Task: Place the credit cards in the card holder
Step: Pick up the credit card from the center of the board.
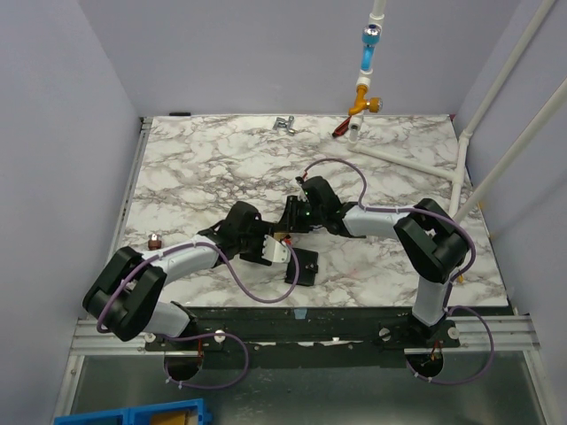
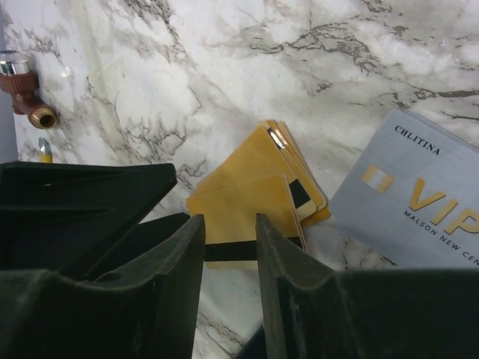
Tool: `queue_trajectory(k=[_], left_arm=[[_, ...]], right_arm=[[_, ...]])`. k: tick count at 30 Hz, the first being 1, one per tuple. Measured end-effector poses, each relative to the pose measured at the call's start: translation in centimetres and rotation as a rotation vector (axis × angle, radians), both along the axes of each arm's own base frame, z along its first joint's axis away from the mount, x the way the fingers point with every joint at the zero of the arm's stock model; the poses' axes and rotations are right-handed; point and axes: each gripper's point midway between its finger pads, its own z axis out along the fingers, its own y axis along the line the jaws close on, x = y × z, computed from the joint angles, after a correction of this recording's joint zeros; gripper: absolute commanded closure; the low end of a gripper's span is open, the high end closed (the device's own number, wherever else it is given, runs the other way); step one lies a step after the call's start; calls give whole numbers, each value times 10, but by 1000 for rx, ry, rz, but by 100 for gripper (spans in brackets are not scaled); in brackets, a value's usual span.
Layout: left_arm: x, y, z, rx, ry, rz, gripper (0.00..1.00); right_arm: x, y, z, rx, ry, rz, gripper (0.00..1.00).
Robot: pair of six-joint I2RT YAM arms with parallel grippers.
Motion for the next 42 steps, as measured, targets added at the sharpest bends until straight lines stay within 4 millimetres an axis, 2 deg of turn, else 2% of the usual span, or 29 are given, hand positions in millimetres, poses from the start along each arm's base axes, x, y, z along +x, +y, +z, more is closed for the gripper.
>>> queue_trajectory(k=[5, 10, 13, 18, 26, 30, 35, 42], left_arm=[[-4, 2, 3, 1, 70, 48, 34], [-4, -3, 25, -30, 95, 73, 34], [-1, -5, 29, -44, 98, 84, 34], [0, -7, 17, -23, 127, 88, 35], [10, -8, -2, 30, 144, 97, 36], [11, -9, -3, 37, 139, 94, 37], [10, -8, -4, 47, 136, 86, 38], [8, -9, -4, 54, 134, 77, 39]], right_arm=[[-1, -2, -2, -4, 4, -2, 63], [-1, -2, -8, -12, 13, -1, 64], [-3, -3, -15, -22, 25, -1, 65], [-5, -6, -16, -16, 22, -5, 64], [-11, -22, -12, -15, 30, -30, 61], [-9, -32, -11, -12, 35, -55, 61], [-11, -44, -21, -28, 64, -79, 61], [-11, -46, -22, -14, 71, -91, 61]])
